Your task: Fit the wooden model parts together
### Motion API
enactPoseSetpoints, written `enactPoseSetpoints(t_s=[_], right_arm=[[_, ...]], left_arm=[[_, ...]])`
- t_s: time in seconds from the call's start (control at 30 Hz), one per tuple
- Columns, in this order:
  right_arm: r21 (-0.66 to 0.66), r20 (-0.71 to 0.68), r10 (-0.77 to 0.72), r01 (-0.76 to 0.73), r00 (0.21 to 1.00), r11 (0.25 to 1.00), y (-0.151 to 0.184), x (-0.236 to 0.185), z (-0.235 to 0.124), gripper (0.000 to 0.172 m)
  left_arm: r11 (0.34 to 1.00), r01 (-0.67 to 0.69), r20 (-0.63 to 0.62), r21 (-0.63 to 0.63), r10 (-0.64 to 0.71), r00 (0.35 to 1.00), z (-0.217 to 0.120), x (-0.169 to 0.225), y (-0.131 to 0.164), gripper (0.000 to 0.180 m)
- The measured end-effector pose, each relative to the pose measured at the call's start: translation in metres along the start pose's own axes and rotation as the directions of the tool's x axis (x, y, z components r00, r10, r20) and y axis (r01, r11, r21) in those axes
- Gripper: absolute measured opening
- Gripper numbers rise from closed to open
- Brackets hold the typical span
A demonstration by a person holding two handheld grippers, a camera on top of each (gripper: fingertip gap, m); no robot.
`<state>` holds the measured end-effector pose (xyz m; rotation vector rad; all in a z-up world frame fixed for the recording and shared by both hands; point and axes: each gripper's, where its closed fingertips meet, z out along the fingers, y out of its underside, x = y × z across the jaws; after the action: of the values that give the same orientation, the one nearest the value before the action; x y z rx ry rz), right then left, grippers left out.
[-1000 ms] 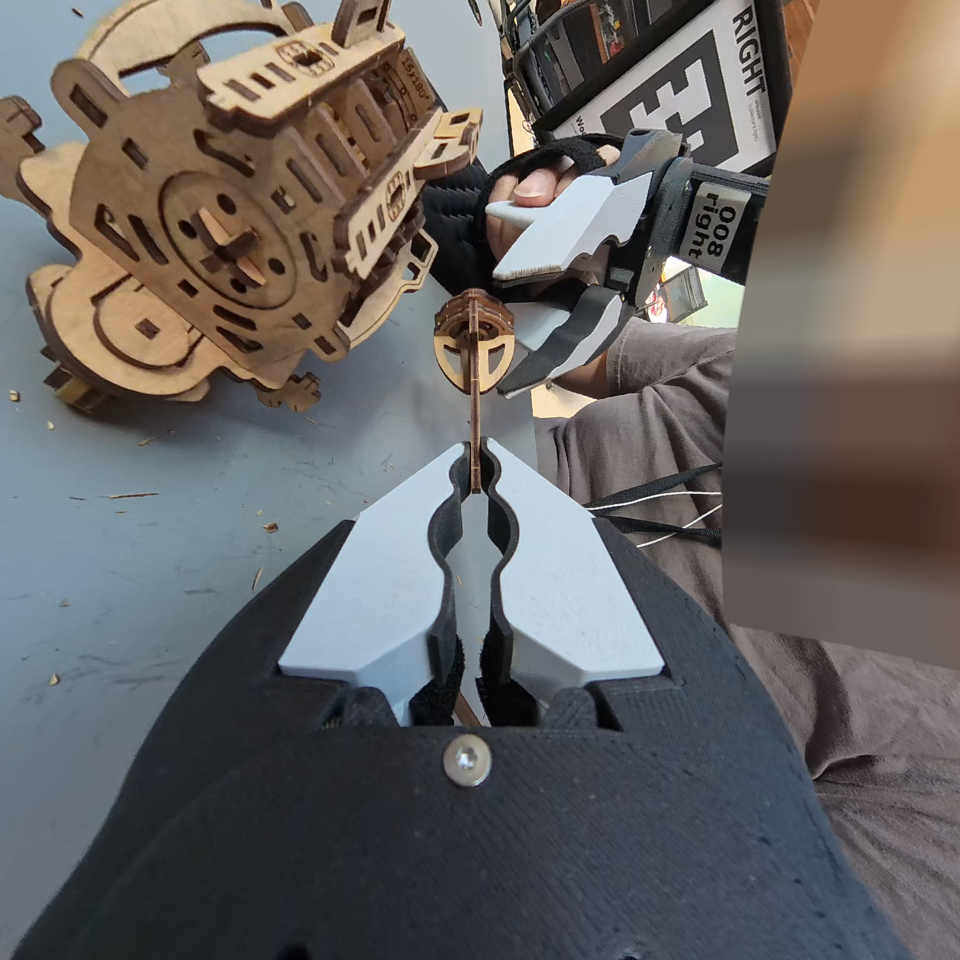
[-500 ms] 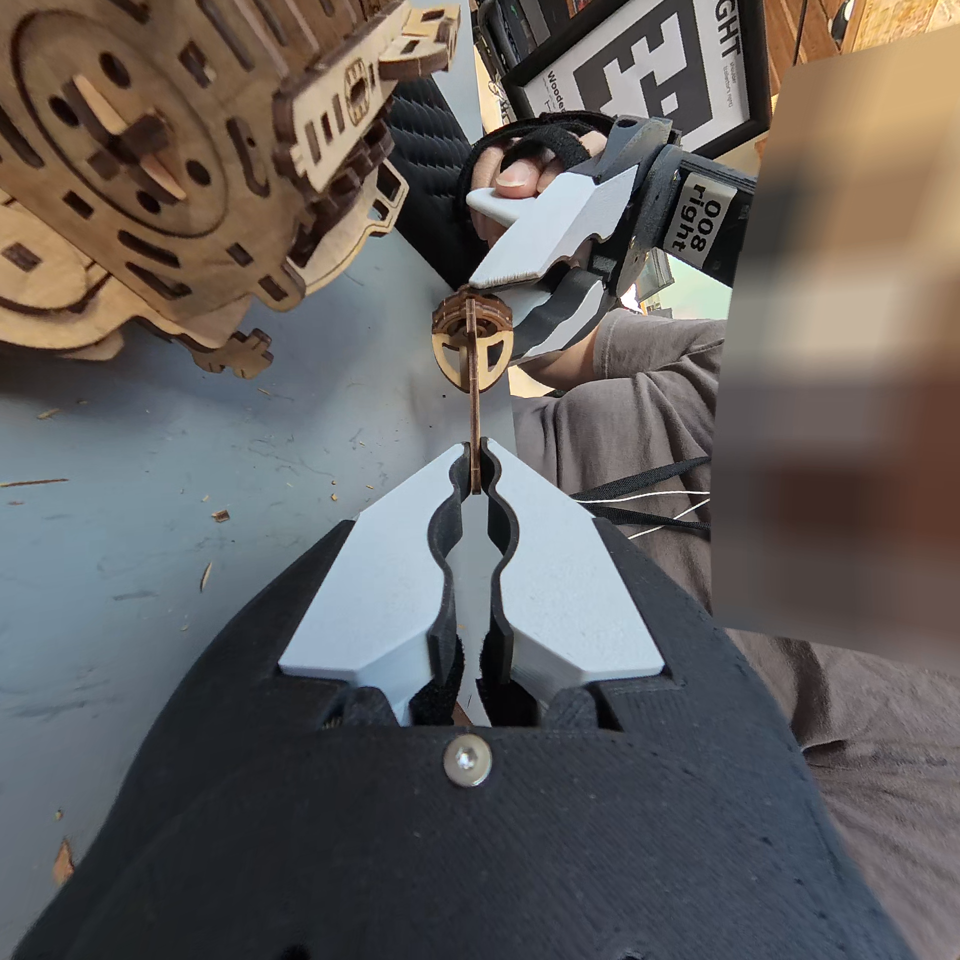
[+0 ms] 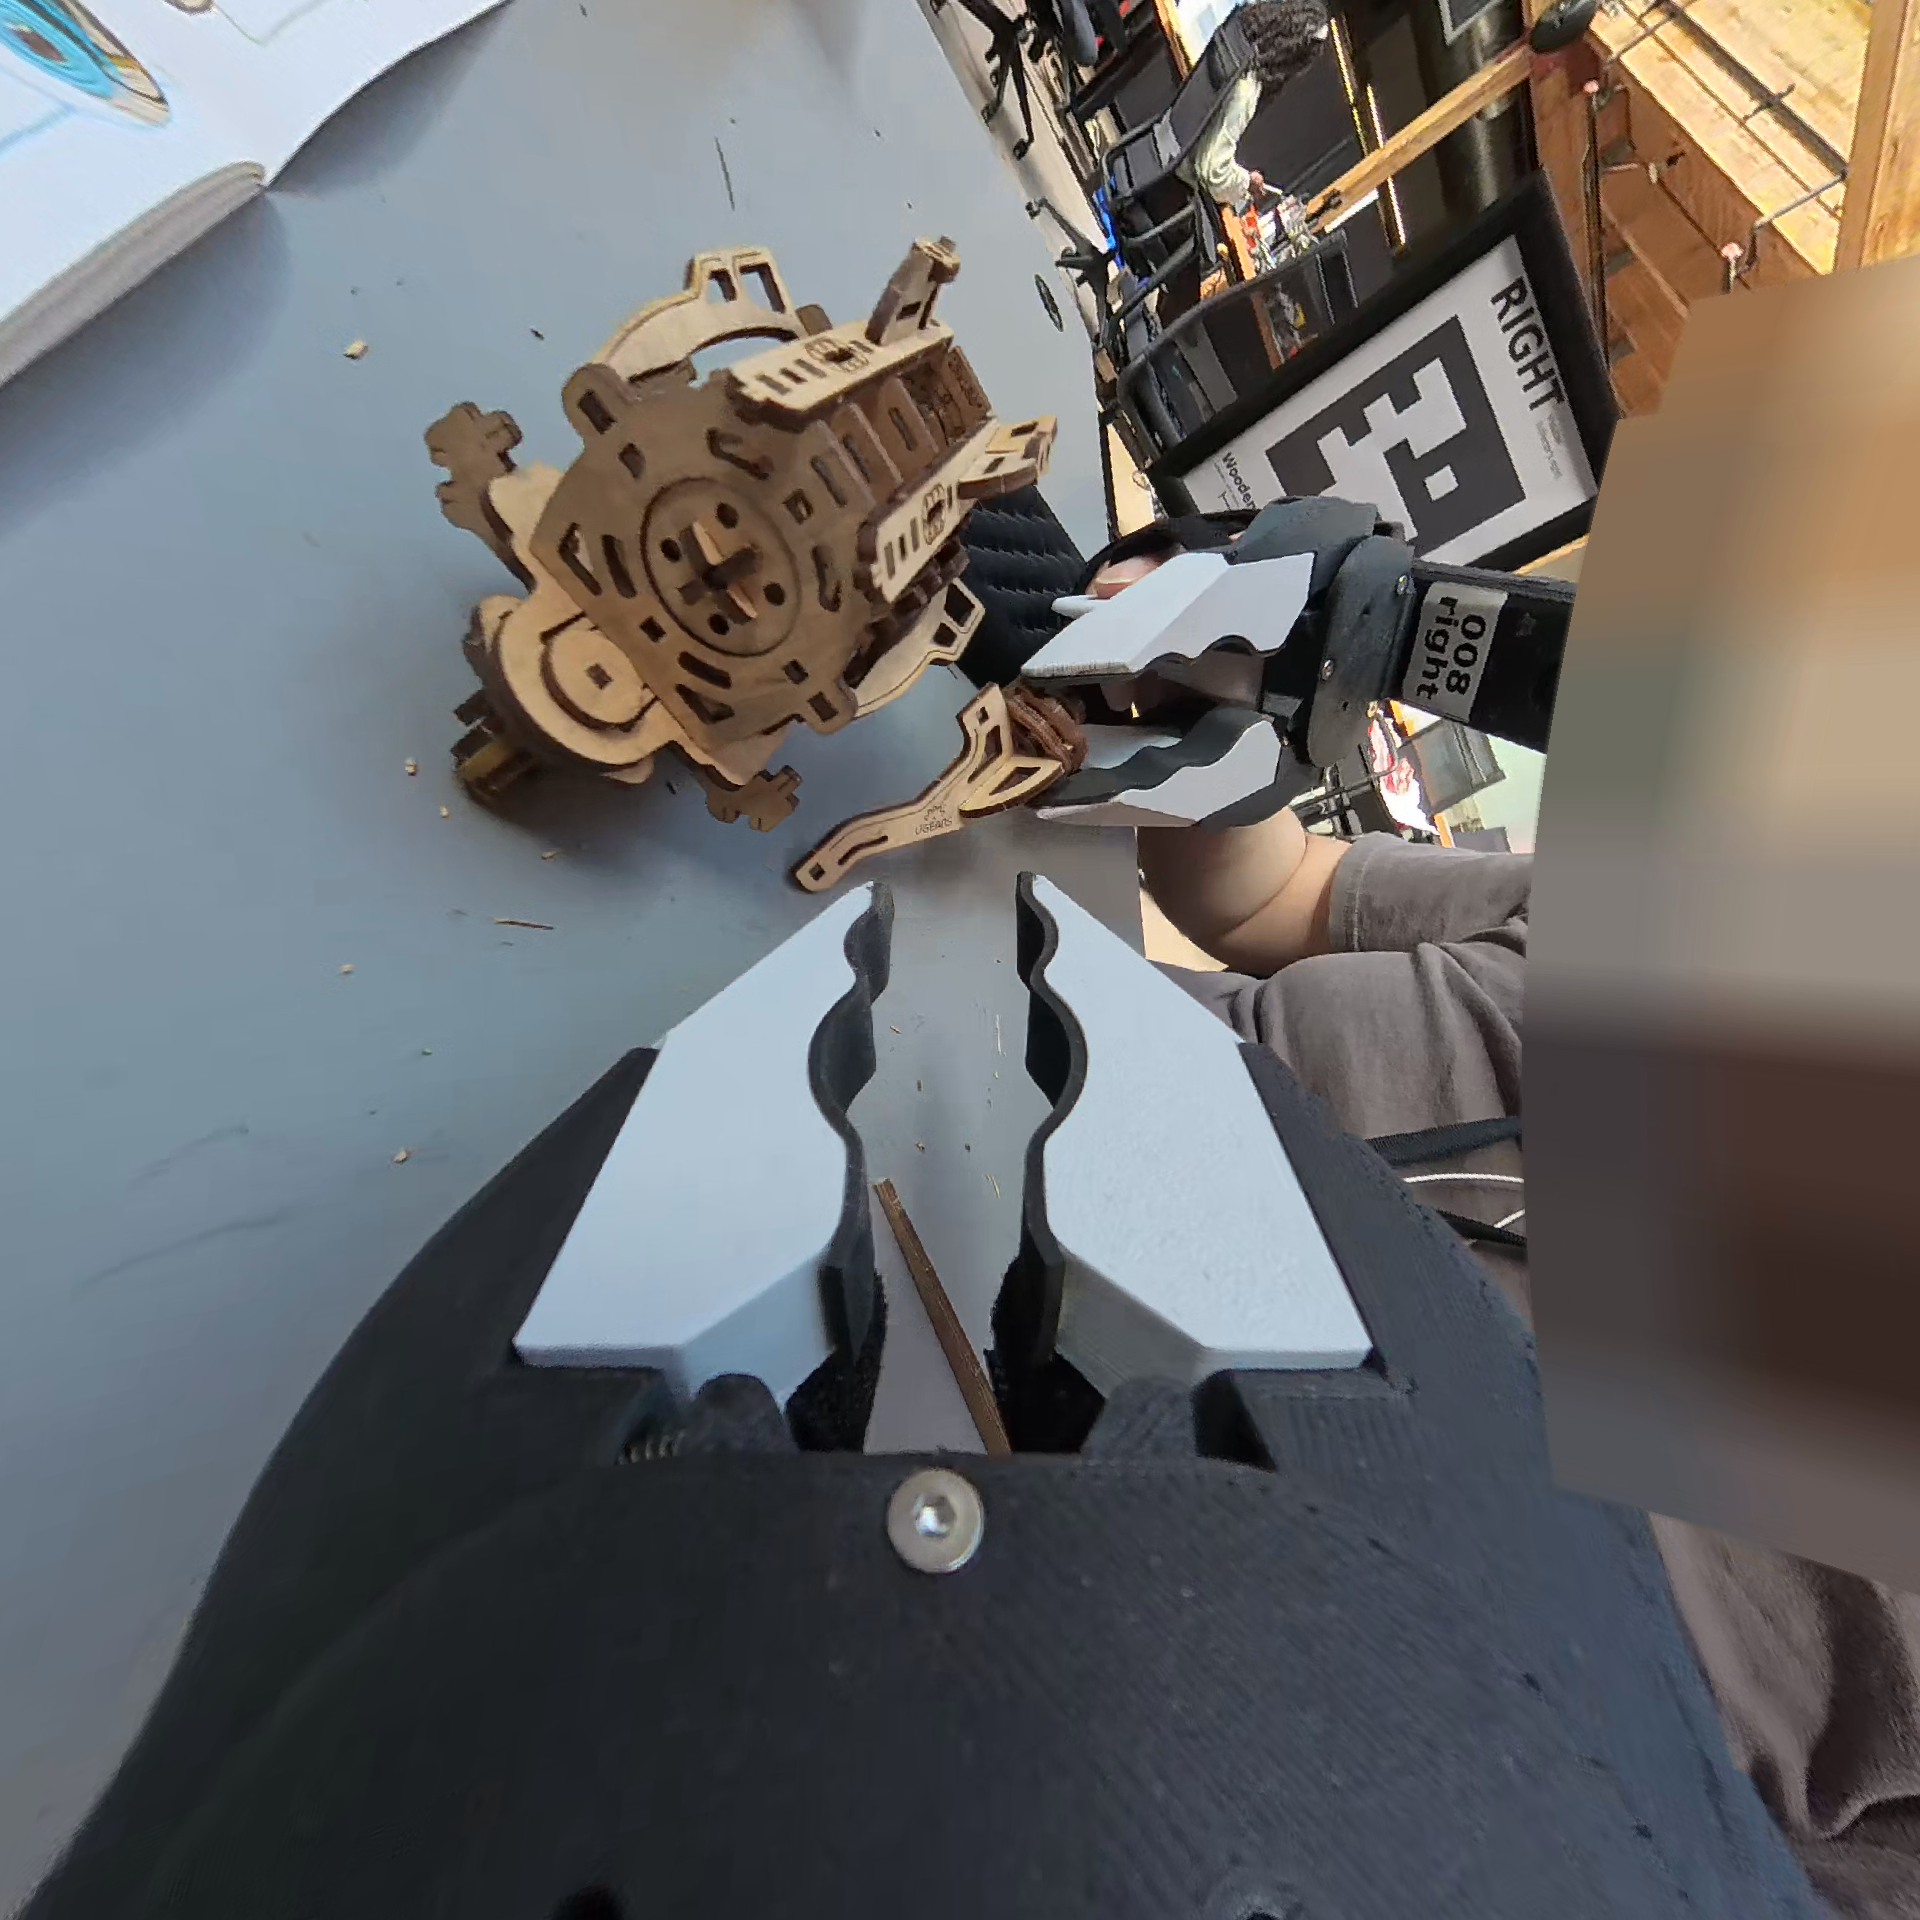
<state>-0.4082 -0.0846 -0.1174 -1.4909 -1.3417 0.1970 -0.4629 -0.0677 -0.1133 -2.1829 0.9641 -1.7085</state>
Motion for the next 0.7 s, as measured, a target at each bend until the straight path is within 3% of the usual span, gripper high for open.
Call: enactPoseSetpoints(t_s=[0.27, 0.4, 0.5, 0.6, 0.7], right_arm=[[-0.059, -0.013, -0.031, 0.030, 0.999, 0.998, 0.007, -0.003, 0.002, 0.029], [-0.197, 0.028, -0.087, 0.091, 0.996, 0.976, 0.028, -0.012, 0.006, 0.030], [-0.221, 0.020, -0.130, 0.132, 0.991, 0.966, 0.029, -0.012, 0.005, 0.030], [-0.205, -0.017, -0.203, 0.195, 0.979, 0.959, 0.024, -0.010, 0.003, 0.030], [-0.195, -0.047, -0.339, 0.324, 0.940, 0.926, 0.022, -0.013, 0.002, 0.030]], left_arm=[[0.996, 0.081, 0.017, 0.038, -0.082, 0.996, -0.003, -0.007, 0.007, 0.015], [0.999, 0.028, 0.111, -0.034, -0.024, 0.993, 0.003, -0.018, 0.018, 0.010], [0.994, -0.051, 0.194, -0.096, 0.069, 0.979, 0.003, -0.028, 0.024, 0.022], [0.984, -0.123, 0.190, -0.126, 0.146, 0.971, 0.005, -0.024, 0.026, 0.025], [0.985, -0.124, 0.155, -0.122, 0.142, 0.978, 0.007, -0.020, 0.026, 0.027]])
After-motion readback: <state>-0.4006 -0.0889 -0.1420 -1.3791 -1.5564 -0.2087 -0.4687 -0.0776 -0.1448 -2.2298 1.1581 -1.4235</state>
